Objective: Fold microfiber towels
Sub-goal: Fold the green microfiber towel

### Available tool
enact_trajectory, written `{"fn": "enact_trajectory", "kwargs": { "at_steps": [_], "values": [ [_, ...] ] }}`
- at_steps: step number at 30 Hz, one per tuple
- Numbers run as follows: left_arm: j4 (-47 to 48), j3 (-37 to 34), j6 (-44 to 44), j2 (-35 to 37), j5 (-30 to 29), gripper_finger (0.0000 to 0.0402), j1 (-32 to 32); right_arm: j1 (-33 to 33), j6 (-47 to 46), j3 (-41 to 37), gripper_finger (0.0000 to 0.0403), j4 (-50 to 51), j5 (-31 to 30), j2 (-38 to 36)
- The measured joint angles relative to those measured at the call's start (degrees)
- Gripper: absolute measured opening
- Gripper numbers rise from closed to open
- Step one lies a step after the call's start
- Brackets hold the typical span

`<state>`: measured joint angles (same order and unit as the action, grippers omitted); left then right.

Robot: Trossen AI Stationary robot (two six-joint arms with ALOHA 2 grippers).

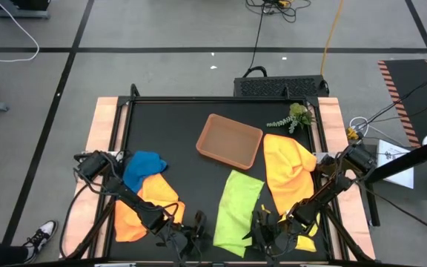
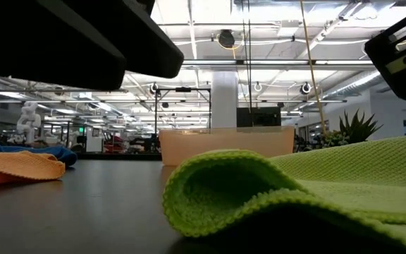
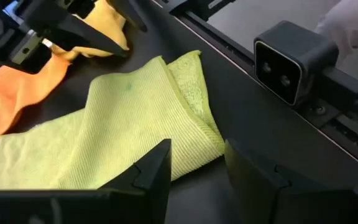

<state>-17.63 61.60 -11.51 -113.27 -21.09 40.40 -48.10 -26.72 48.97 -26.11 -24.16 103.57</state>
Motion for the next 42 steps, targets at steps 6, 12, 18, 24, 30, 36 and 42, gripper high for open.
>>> {"fn": "enact_trajectory", "kwargs": {
  "at_steps": [6, 12, 18, 24, 30, 36, 42],
  "values": [
    [-0.49, 0.02, -0.28, 0.00, 0.04, 0.0152, 0.26, 0.68, -0.26, 0.00, 0.0126, -0.20, -0.04, 0.00],
    [-0.08, 2.06, -1.57, -2.45, -1.06, 0.0152, 1.37, 1.30, -0.26, 0.00, 0.0126, -0.28, 0.05, 0.00],
    [9.50, 8.56, -3.45, -5.12, -3.75, 0.0152, 1.68, 1.57, -0.65, 0.02, 0.0126, -0.63, 0.20, 0.00],
    [10.73, 9.11, -5.78, -5.05, -3.00, 0.0155, 1.23, 1.21, -1.09, 0.02, 0.0126, -0.62, 0.37, 0.00],
    [8.48, 9.11, -3.30, -5.05, -1.39, 0.0172, 0.22, 1.14, -1.09, 0.02, 0.0126, -0.14, 0.33, 0.00],
    [6.28, 9.11, 1.86, -6.38, 0.21, 0.0189, -0.74, 1.14, -1.09, 0.02, 0.0126, 0.35, 0.28, 0.00],
    [3.39, 9.11, 4.89, -8.08, -1.55, 0.0191, -0.67, 1.14, -1.12, 0.02, 0.0126, 0.68, 0.24, 0.00]
  ]
}}
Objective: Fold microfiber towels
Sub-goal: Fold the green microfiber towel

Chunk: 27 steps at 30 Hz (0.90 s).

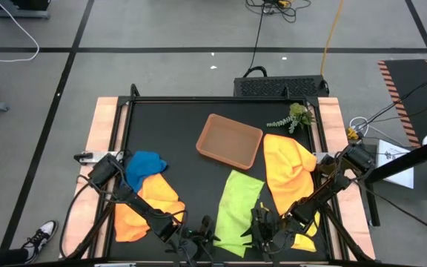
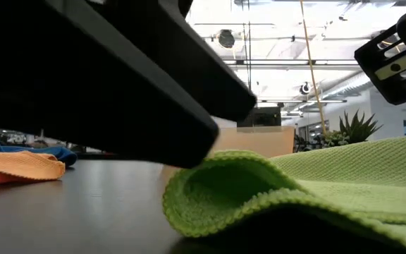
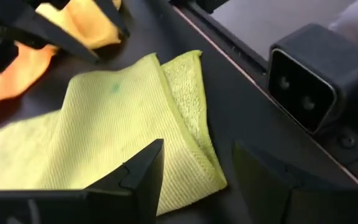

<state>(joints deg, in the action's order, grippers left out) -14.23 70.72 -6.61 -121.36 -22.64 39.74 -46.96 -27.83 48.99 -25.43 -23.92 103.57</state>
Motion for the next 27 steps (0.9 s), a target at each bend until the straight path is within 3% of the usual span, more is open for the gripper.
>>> {"fn": "enact_trajectory", "kwargs": {
  "at_steps": [7, 15, 21, 25, 27],
  "values": [
    [1.32, -0.02, 2.95, -0.14, -2.09, 0.0160, -0.08, 0.00, -0.02, 0.00, 0.0126, 0.02, -0.02, 0.00],
    [1.27, -0.02, 2.71, -0.14, 0.18, 0.0086, 0.14, 0.09, 0.05, 0.00, 0.0126, 1.74, -0.18, -0.04],
    [1.25, -0.02, 2.26, -0.14, 0.58, 0.0013, 0.75, 1.01, 0.01, -0.02, 0.0126, 10.58, -7.90, -3.73],
    [2.19, -0.02, 2.73, -0.14, 0.62, 0.0009, 0.89, 2.36, -0.46, -0.02, 0.0126, 15.64, -15.00, -7.02],
    [2.34, -0.02, 2.73, -0.14, 0.62, 0.0008, 0.89, 3.69, -1.76, -0.02, 0.0126, 20.00, -15.26, -7.70]
  ]
}}
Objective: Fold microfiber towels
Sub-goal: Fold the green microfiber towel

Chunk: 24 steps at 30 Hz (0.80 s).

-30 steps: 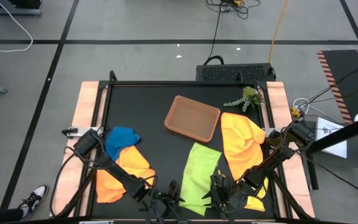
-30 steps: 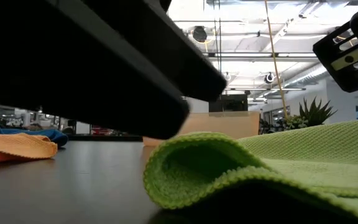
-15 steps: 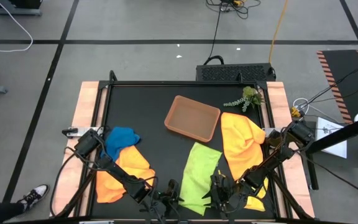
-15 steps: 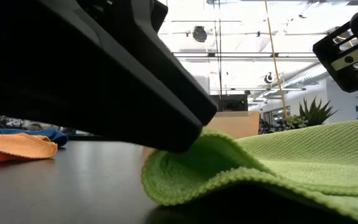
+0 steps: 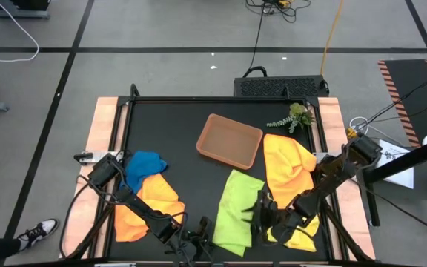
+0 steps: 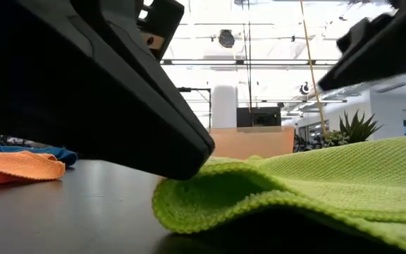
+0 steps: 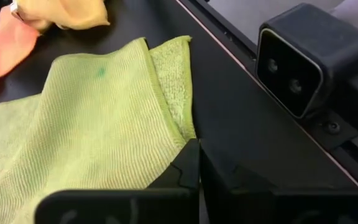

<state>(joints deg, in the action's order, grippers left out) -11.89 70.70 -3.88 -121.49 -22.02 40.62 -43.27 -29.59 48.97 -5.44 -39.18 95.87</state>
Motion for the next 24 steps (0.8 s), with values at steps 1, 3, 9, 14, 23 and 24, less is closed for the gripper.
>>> {"fn": "enact_trajectory", "kwargs": {
  "at_steps": [1, 3, 9, 14, 23, 24],
  "values": [
    [0.00, 0.00, 0.01, 0.00, 0.02, 0.0005, 0.00, 0.75, -1.35, 0.00, 0.0126, 2.61, 0.10, 0.00],
    [0.06, 0.00, 0.17, 0.00, 0.02, 0.0003, -0.02, 2.26, -4.94, -0.04, 0.0126, 8.93, 0.34, 0.22],
    [0.56, 0.00, 0.30, 0.00, 0.61, 0.0003, 0.02, 5.05, -11.09, -3.15, 0.0126, 14.17, 2.44, 0.58],
    [1.70, 0.00, 0.54, 0.00, 0.80, 0.0002, 0.07, 5.82, -14.08, -5.94, 0.0126, 13.84, 3.46, 0.56],
    [2.73, 0.00, 1.88, 0.00, 1.31, 0.0007, 0.28, 5.82, -16.33, -8.04, 0.0126, 12.25, 3.13, 0.45],
    [2.44, 0.00, 1.89, 0.00, 1.23, 0.0010, 0.28, 5.82, -16.19, -8.07, 0.0126, 12.04, 3.15, 0.45]
  ]
}}
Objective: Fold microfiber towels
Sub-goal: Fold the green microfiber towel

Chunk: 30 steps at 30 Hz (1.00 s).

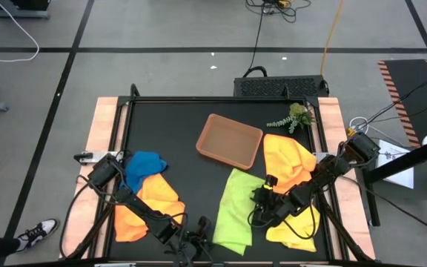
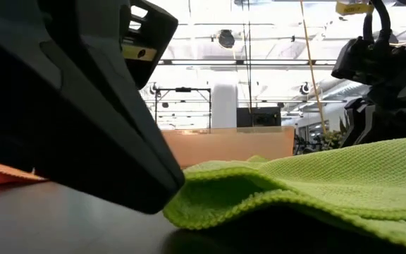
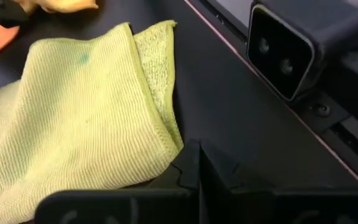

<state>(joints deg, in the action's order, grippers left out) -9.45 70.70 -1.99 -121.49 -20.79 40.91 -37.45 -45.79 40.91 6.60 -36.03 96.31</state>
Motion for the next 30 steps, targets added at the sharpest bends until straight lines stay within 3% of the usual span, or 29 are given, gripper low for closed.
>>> {"fn": "enact_trajectory", "kwargs": {
  "at_steps": [4, 9, 16, 30],
  "values": [
    [-2.91, -0.02, -0.97, 0.00, -0.81, 0.0035, 0.00, 0.00, 1.39, -0.07, 0.0126, -1.66, 0.14, 0.07],
    [-5.61, -0.02, -2.60, 0.00, -3.37, 0.0094, 0.26, 0.00, 1.56, -0.07, 0.0126, -2.12, 0.33, 0.11],
    [-2.70, -0.02, 0.19, 0.00, -3.72, 0.0165, -0.38, 0.00, 1.52, -0.07, 0.0126, -2.11, 0.59, 0.11],
    [-2.04, 0.02, 0.96, -1.74, -5.25, 0.0174, -0.92, 0.04, 1.50, -0.07, 0.0126, -2.11, 1.40, 0.10]
  ]
}}
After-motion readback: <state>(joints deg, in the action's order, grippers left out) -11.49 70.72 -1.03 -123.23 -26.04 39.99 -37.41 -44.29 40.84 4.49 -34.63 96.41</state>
